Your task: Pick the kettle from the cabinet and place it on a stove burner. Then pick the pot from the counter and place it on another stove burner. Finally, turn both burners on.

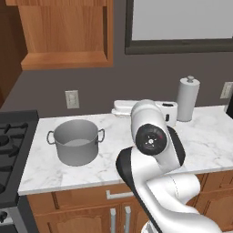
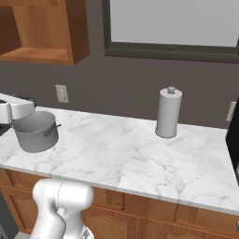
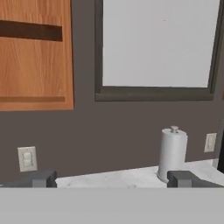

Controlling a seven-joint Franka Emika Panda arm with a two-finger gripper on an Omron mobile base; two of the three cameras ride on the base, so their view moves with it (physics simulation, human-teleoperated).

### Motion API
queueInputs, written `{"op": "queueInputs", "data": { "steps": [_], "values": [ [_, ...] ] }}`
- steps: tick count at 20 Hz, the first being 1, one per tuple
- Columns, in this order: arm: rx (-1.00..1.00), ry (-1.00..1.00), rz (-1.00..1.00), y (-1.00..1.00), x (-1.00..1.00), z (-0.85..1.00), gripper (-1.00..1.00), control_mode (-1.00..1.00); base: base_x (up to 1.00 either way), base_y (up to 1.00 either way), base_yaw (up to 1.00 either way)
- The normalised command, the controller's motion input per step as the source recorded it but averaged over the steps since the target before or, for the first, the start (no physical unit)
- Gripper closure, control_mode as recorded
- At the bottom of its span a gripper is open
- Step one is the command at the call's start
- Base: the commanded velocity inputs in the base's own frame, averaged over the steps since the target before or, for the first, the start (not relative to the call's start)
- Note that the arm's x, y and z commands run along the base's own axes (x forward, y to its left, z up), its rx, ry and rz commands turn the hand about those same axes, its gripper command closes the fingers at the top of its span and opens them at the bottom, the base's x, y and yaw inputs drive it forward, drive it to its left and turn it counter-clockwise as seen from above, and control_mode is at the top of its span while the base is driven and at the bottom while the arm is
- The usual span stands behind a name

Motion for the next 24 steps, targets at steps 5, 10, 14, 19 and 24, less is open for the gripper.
{"op": "queueInputs", "data": {
  "steps": [5, 10, 14, 19, 24],
  "values": [
    [0.0, 0.06, 0.0, 0.04, 0.0, -0.1, -1.0, -1.0, 0.0, 0.0, 0.0],
    [0.0, 0.19, 0.0, 0.32, 0.0, -0.23, -1.0, -1.0, 0.0, 0.0, 0.0],
    [0.0, 0.23, 0.0, 0.45, 0.0, -0.23, -1.0, -1.0, 0.0, 0.0, 0.0],
    [0.0, 0.21, 0.0, 0.38, 0.0, -0.18, -1.0, -1.0, 0.0, 0.0, 0.0],
    [0.0, 0.05, 0.0, 0.15, 0.0, -0.12, -1.0, -1.0, 0.0, 0.0, 0.0]
  ]
}}
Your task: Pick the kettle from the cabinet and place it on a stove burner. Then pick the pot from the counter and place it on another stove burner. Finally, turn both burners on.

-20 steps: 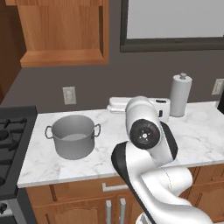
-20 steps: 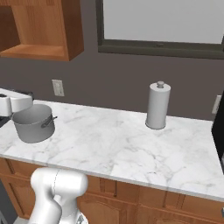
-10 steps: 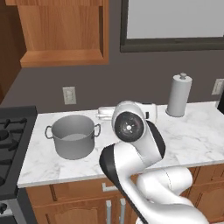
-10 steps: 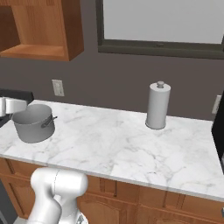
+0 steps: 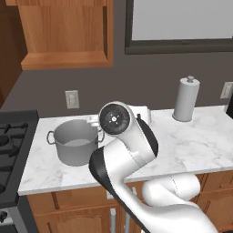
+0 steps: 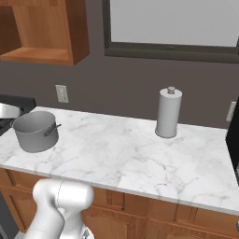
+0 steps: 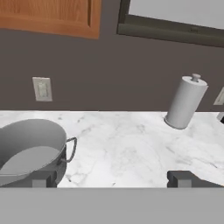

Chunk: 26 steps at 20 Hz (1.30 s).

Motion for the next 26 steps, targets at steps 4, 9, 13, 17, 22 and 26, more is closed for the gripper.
{"op": "queueInputs", "data": {
  "steps": [4, 9, 13, 17, 22, 26],
  "values": [
    [0.05, 0.0, 0.03, 0.03, 0.0, -0.12, -1.0, -1.0, 0.0, 0.0, 0.0],
    [0.07, 0.0, 0.03, 0.03, 0.0, -0.19, -1.0, -1.0, 0.0, 0.0, 0.0],
    [0.11, 0.0, 0.03, 0.0, 0.0, -0.12, -1.0, -1.0, 0.0, 0.0, 0.0],
    [0.12, 0.02, 0.03, 0.0, 0.0, -0.05, -1.0, -1.0, 0.0, 0.0, 0.0],
    [0.09, 0.08, 0.01, 0.02, 0.02, -0.04, -1.0, -1.0, 0.0, 0.0, 0.0],
    [0.07, 0.1, 0.0, 0.07, 0.07, -0.04, -1.0, -1.0, 0.0, 0.0, 0.0]
  ]
}}
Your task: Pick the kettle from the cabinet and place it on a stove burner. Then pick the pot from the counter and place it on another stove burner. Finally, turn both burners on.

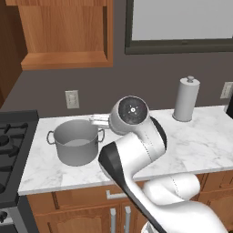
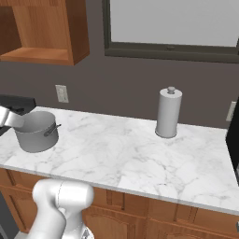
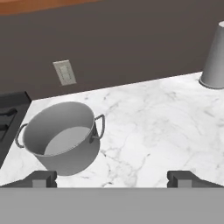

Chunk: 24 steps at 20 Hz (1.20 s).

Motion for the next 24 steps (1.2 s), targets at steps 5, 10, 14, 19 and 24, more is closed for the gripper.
{"op": "queueInputs", "data": {
  "steps": [5, 10, 14, 19, 24],
  "values": [
    [0.05, 0.11, 0.0, 0.08, 0.11, -0.05, -1.0, -1.0, 0.0, 0.0, 0.0],
    [0.02, 0.09, 0.0, 0.1, 0.09, -0.09, -1.0, -1.0, 0.0, 0.0, 0.0],
    [0.0, 0.02, 0.03, 0.07, 0.05, -0.12, -1.0, -1.0, 0.0, 0.0, 0.0],
    [0.0, 0.01, 0.03, 0.06, 0.04, -0.2, -1.0, -1.0, 0.0, 0.0, 0.0],
    [0.03, 0.0, 0.01, 0.0, 0.06, -0.29, -1.0, -1.0, 0.0, 0.0, 0.0]
  ]
}}
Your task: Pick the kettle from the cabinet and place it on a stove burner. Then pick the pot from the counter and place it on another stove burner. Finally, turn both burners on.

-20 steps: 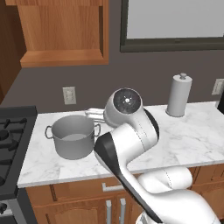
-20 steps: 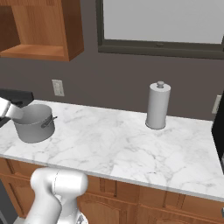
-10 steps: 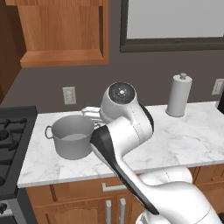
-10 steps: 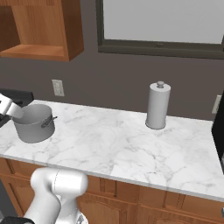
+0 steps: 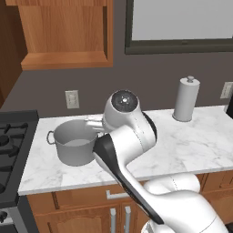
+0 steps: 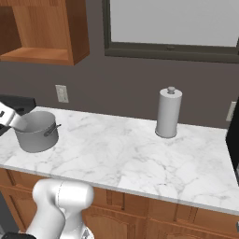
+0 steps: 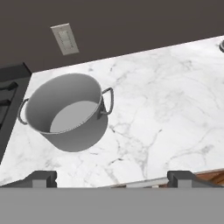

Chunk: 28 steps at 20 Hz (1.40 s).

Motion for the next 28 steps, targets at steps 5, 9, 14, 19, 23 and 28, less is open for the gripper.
{"op": "queueInputs", "data": {
  "steps": [5, 9, 14, 19, 23, 28],
  "values": [
    [0.05, 0.0, 0.0, 0.0, 0.17, -0.22, -1.0, -1.0, 0.0, 0.0, 0.0],
    [0.03, 0.01, 0.0, 0.0, 0.33, -0.18, -1.0, -1.0, 0.0, 0.0, 0.0],
    [0.04, 0.01, 0.0, 0.0, 0.33, -0.21, -1.0, -1.0, 0.0, 0.0, 0.0],
    [0.04, 0.04, 0.0, 0.02, 0.31, -0.23, -1.0, -1.0, 0.0, 0.0, 0.0],
    [0.03, 0.09, 0.0, 0.09, 0.33, -0.24, -1.0, -1.0, 0.0, 0.0, 0.0],
    [0.02, 0.08, 0.0, 0.14, 0.33, -0.23, -1.0, -1.0, 0.0, 0.0, 0.0]
  ]
}}
